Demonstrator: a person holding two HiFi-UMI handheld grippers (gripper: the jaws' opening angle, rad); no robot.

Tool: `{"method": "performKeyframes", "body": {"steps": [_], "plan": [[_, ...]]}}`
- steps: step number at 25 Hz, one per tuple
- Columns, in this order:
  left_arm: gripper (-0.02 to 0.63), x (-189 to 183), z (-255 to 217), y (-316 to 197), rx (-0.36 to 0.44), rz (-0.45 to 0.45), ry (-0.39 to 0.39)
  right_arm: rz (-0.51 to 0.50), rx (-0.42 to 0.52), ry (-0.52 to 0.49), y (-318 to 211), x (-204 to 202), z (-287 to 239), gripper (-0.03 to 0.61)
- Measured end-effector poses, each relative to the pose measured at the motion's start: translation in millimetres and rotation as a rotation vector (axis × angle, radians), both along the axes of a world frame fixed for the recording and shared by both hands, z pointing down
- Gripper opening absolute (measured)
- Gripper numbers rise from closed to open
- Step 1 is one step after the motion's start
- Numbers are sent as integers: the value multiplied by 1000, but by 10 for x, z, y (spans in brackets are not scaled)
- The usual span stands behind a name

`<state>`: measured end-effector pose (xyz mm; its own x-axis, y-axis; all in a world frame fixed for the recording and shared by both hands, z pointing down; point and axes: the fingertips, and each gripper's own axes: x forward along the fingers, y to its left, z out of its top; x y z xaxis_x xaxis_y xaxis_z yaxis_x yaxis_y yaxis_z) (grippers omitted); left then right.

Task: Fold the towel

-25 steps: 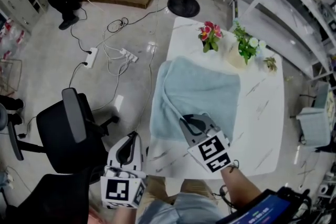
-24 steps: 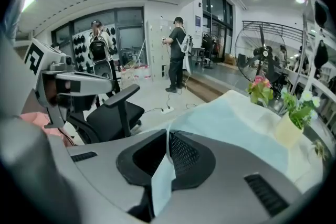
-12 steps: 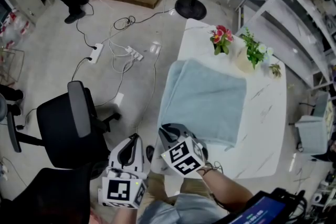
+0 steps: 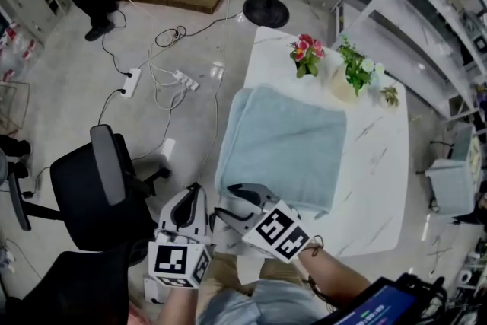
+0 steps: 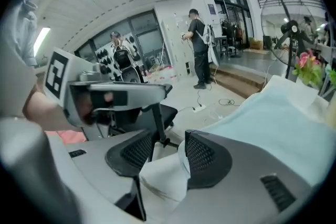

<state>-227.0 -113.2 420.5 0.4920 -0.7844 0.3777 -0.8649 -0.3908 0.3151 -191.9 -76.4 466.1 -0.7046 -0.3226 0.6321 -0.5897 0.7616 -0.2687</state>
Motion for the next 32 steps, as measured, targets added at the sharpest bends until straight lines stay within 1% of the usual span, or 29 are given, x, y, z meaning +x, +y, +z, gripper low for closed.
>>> {"method": "performKeyframes", "body": {"steps": [1,2,3,4,6,7,8,10,12,14,16,20,23,27,32], "plan": [[11,70,-34,-25,3,16,14,9,18,-24,14,73,-103,208],[12,142,-57,-47,6,34,24,17,31,-46,29,144,-192,207],[21,211,-64,-68,8,51,28,26,42,-60,39,215,-261,204],[44,272,-58,-87,10,65,25,40,55,-59,39,304,-308,189],[52,363,-43,-112,12,81,12,100,97,-4,0,610,-324,148],[52,396,-46,-120,9,85,4,154,117,40,-36,844,-293,119],[52,422,-50,-124,6,87,-4,219,127,88,-69,1117,-236,104],[51,463,-37,-121,1,93,-23,330,113,170,-75,1672,-68,104],[49,511,-2,-116,-3,98,-42,381,66,221,11,2090,154,104],[48,573,33,-110,-14,102,-63,370,4,250,154,2296,401,112],[48,651,90,-84,-24,116,-88,337,-42,272,298,2366,579,120],[48,802,175,18,-35,133,-137,321,-76,267,471,2472,617,117],[48,884,232,125,-54,137,-159,309,-96,276,632,2604,628,112],[48,1017,304,261,-70,152,-161,296,-133,295,917,2815,666,112],[48,1140,327,425,-87,149,-141,263,-189,336,1267,3007,677,112]]}}
